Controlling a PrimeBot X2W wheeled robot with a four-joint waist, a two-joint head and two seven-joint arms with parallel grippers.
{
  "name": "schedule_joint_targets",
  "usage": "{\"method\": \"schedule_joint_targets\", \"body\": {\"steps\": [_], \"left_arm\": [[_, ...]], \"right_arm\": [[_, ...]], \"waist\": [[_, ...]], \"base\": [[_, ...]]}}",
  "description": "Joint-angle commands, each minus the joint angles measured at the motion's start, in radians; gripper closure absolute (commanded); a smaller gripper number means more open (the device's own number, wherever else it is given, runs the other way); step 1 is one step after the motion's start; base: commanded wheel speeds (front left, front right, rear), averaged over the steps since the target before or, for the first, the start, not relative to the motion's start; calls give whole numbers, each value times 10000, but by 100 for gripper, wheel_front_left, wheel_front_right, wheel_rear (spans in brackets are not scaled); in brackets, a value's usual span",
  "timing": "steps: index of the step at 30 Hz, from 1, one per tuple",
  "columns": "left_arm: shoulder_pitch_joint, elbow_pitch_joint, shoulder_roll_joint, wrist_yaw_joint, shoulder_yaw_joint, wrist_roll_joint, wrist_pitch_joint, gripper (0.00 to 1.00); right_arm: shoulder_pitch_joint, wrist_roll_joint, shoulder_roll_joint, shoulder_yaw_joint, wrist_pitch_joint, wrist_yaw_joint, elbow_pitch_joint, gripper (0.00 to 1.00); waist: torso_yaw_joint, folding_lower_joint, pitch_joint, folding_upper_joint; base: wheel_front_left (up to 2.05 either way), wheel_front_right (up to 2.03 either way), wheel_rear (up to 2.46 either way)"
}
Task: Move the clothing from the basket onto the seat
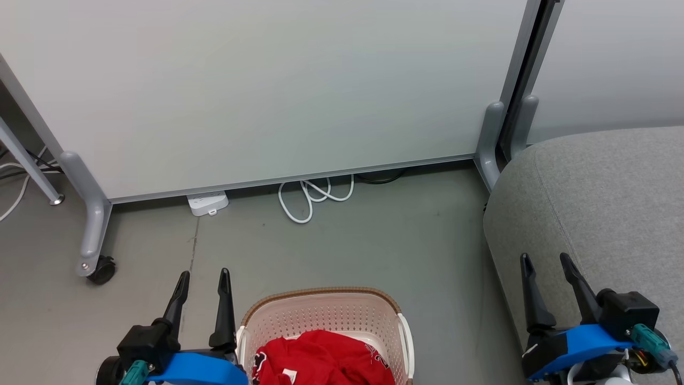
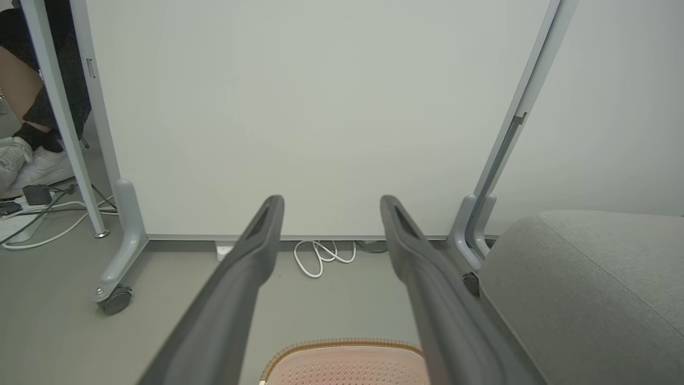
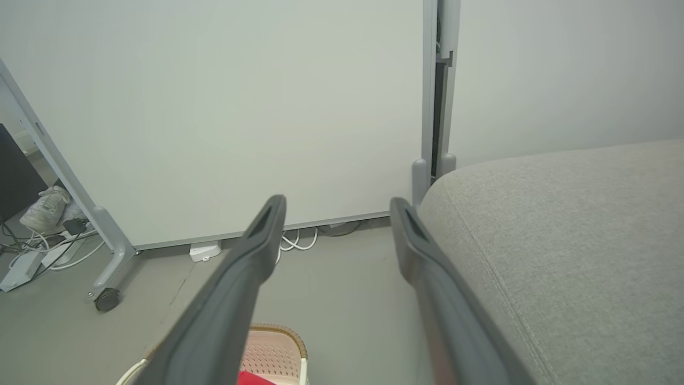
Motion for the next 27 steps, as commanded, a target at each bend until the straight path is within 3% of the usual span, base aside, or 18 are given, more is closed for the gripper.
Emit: {"method": "schedule_joint_targets", "body": {"steps": [1, 15, 27], "left_arm": [[-156, 1, 70, 41, -7, 196, -116, 0], [-109, 95, 80, 187, -135, 990, -360, 0], [-66, 120, 77, 152, -102, 988, -343, 0]], "right_arm": [[44, -259, -52, 0, -81, -3, -81, 0], [106, -1209, -57, 35, -251, -3, -160, 0], [153, -1142, -56, 21, -269, -3, -131, 0]], "waist": [[3, 0, -10, 0], [19, 0, -44, 0], [42, 0, -58, 0]], "base": [[0, 0, 0], [0, 0, 0], [0, 0, 0]]}}
